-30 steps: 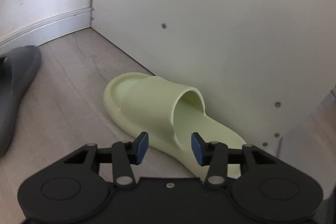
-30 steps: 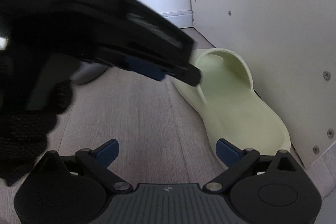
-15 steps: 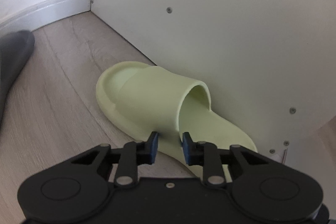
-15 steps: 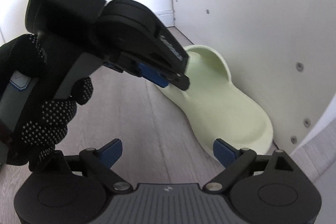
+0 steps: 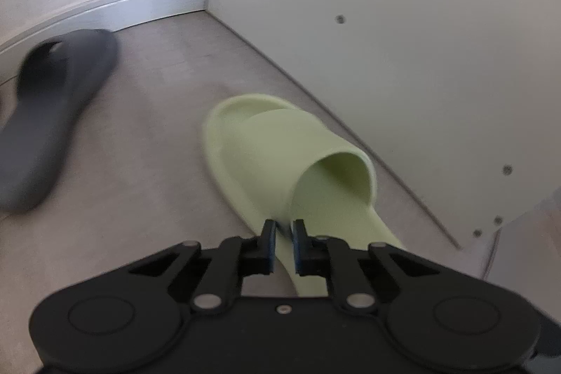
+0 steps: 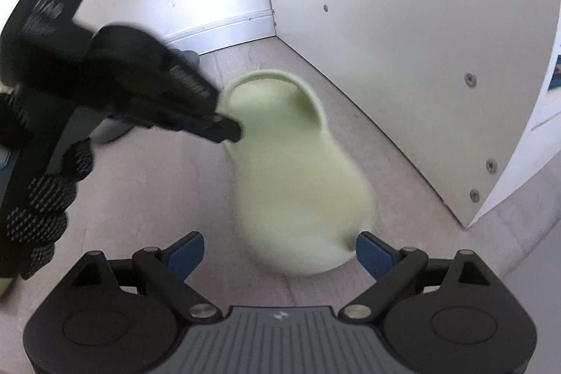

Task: Organize scattered shoes
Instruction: 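Carry the second pale green slide with the left gripper toward the first slide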

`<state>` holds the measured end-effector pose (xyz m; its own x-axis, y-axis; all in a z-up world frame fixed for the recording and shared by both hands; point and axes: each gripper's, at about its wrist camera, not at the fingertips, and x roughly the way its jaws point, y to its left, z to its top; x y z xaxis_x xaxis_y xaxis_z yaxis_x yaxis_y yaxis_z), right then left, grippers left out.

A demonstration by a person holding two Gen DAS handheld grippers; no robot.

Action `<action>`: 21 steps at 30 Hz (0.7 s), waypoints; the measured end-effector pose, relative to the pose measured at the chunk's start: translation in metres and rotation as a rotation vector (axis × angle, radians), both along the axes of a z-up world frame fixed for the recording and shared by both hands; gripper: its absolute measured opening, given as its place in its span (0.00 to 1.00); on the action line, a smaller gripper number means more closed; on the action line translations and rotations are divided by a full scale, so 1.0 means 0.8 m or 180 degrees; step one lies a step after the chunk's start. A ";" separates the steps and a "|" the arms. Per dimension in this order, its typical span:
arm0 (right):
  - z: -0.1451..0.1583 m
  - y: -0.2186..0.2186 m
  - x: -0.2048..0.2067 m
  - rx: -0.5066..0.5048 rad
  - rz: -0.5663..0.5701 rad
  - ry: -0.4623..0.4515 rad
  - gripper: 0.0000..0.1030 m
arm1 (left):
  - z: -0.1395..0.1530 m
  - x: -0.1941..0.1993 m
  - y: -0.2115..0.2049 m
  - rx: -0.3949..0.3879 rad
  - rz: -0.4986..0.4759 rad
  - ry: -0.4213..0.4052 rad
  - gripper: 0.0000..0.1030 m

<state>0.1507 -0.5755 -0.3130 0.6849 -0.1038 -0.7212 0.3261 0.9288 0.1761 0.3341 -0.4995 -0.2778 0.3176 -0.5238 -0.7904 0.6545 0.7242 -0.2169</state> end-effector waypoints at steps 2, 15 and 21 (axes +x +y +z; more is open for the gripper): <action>0.004 0.004 0.001 0.0002 0.0022 -0.0011 0.91 | 0.000 -0.003 0.018 0.0033 0.0052 0.0006 0.09; 0.026 0.064 0.009 -0.0021 0.0395 -0.0075 0.91 | -0.019 -0.022 0.189 0.0203 0.0697 0.0370 0.00; 0.032 0.086 0.014 -0.0061 0.0272 -0.0026 0.86 | 0.026 -0.038 0.201 -0.0063 0.0583 0.0188 0.01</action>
